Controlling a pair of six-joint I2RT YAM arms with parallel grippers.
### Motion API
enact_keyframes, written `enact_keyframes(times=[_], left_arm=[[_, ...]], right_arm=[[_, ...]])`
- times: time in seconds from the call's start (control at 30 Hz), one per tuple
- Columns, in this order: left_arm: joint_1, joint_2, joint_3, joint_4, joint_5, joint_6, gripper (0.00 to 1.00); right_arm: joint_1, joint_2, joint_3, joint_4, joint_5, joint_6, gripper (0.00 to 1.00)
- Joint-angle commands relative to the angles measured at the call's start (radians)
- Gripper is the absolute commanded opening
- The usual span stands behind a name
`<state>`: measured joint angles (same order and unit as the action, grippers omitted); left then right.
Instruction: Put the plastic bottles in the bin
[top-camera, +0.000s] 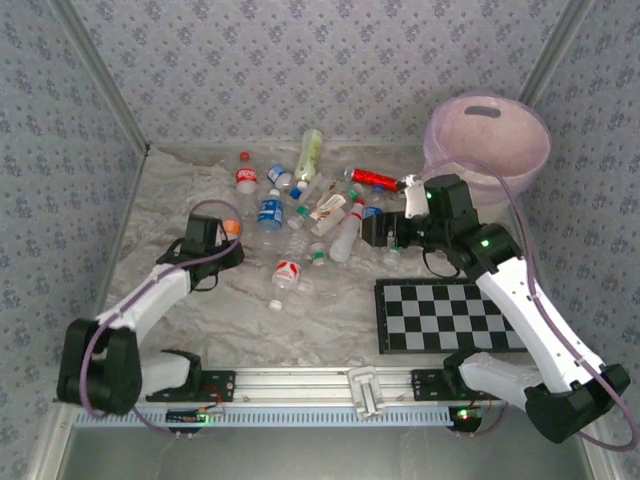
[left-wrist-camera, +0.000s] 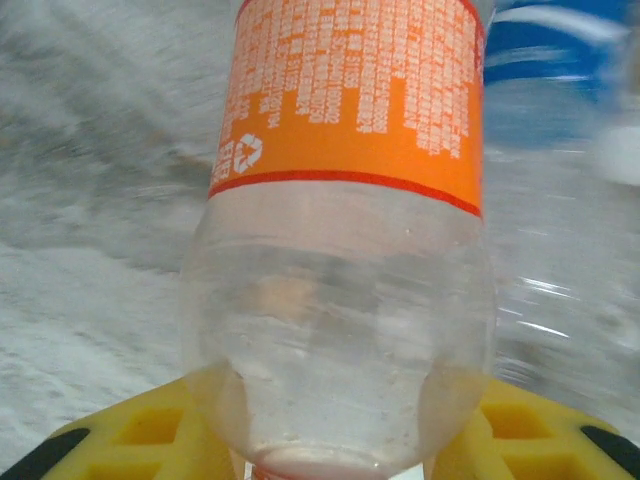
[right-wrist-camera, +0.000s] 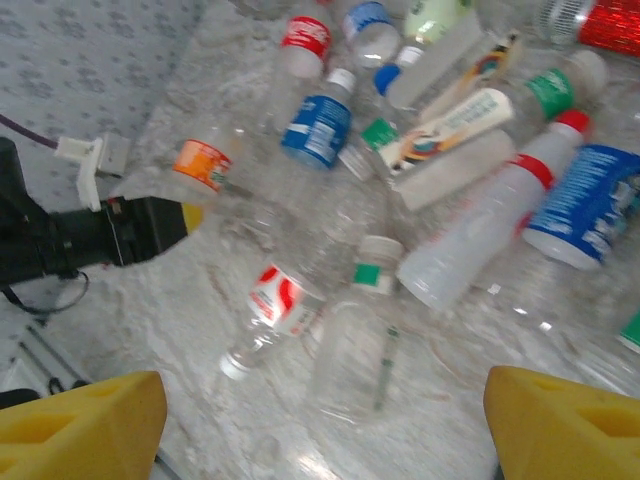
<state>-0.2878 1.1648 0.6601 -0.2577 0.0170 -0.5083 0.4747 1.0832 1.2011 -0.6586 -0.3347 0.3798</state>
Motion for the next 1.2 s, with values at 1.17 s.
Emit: enact_keyframes(times=[1.17], left_arm=[[-0.533,0.024,0.179,0.598,0.153,-0.161,0.27]], right_arm=[[0.048,0.283,0.0,0.473,-0.166,0.234,0.74]])
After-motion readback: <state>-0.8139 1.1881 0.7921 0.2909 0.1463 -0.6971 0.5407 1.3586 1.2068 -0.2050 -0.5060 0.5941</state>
